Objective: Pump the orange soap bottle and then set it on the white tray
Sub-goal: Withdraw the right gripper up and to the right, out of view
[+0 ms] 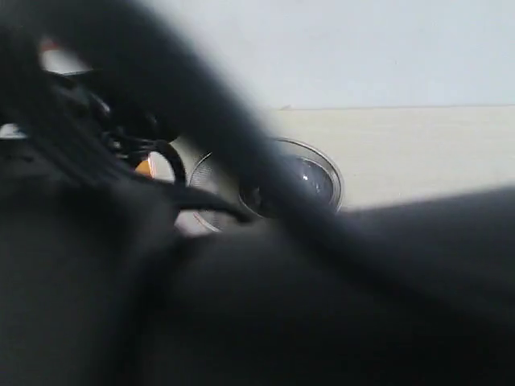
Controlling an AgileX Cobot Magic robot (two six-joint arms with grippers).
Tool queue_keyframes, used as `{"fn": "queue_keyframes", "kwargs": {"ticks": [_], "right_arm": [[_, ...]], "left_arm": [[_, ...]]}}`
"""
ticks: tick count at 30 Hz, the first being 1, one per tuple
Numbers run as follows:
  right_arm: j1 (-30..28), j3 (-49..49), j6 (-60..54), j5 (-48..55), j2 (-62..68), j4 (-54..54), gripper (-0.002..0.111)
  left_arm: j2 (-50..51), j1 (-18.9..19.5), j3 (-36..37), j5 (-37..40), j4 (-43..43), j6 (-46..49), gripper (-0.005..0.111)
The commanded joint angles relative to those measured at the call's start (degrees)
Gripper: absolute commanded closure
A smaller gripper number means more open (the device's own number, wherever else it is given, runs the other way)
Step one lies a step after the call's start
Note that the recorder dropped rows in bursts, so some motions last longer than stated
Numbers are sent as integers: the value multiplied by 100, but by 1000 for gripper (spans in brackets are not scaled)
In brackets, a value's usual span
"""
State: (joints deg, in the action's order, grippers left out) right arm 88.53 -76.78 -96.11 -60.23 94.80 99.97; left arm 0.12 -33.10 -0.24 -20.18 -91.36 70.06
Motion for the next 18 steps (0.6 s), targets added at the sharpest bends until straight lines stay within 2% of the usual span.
{"fn": "queue_keyframes", "kwargs": {"ticks": [1,3,5,14,16,18], "right_arm": [[14,637,117,-196,-910,-3,48],[14,1029,223,-380,-1357,-3,61],[14,1468,331,-839,-1880,-3,69],[-6,2629,245,-974,-3288,-247,71],[-6,2842,235,-974,-3575,-237,80],[-6,3108,318,-974,-3868,-293,94]], "left_arm": [[-12,-11,24,58,-9,26,102],[-12,-11,24,58,-9,26,102],[-12,-11,24,58,-9,26,102],[-12,-11,24,58,-9,26,102],[-12,-11,24,58,-9,26,102],[-12,-11,24,58,-9,26,102]]}}
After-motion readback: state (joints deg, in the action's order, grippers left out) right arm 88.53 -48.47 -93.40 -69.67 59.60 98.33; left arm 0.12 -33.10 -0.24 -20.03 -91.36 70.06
